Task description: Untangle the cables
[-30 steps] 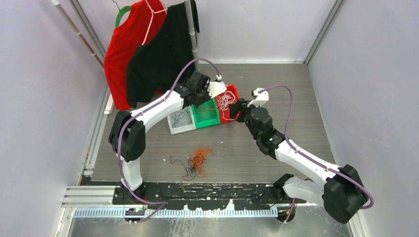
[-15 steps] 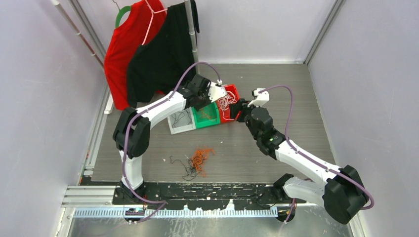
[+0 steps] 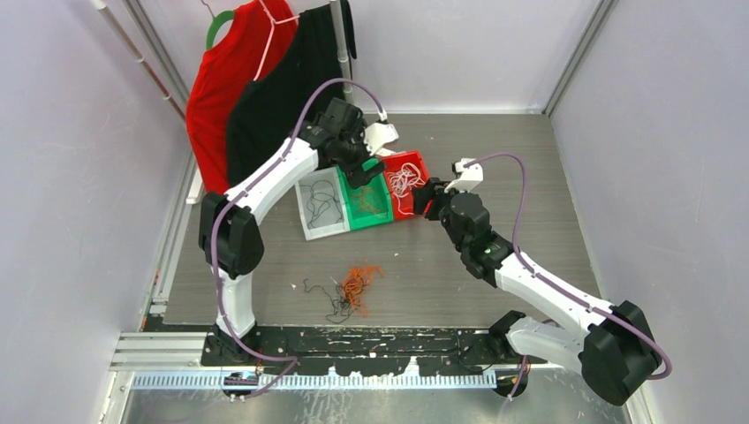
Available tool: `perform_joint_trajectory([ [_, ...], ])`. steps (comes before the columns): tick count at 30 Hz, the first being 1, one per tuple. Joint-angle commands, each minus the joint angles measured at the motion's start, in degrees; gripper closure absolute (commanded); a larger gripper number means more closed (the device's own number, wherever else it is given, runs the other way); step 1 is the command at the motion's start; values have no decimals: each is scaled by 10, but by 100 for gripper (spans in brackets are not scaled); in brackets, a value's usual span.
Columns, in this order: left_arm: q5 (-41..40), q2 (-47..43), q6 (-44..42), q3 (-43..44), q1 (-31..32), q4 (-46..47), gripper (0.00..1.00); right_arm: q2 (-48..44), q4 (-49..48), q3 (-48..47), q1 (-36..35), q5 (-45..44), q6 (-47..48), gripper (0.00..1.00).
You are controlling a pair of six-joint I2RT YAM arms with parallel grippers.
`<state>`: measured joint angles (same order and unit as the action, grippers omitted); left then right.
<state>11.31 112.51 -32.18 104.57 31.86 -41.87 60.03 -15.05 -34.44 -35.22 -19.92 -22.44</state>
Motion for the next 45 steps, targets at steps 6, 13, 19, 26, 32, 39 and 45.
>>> perform_joint_trajectory([
  [6, 136, -30, -35, 94, -27, -207, 0, -21, -1, -26, 2, 7, 16, 37],
  [13, 199, -185, -71, -137, 8, -281, 9, -33, 1, -9, 2, 12, 10, 37],
  [19, 203, -254, 9, -328, 59, -188, 19, -56, 10, 11, 2, 12, 4, 37],
  [26, 181, -208, 137, -358, 65, -67, 46, -73, 19, 26, 2, 12, -9, 39],
  [32, 189, -171, 209, -348, 64, -7, 52, -85, 33, 25, 2, 34, -11, 41],
  [39, 196, -150, 230, -362, 64, -6, 54, -96, 41, 29, 2, 27, -2, 40],
  [45, 198, -144, 234, -371, 65, -3, 57, -91, 38, 29, 2, 23, 1, 41],
])
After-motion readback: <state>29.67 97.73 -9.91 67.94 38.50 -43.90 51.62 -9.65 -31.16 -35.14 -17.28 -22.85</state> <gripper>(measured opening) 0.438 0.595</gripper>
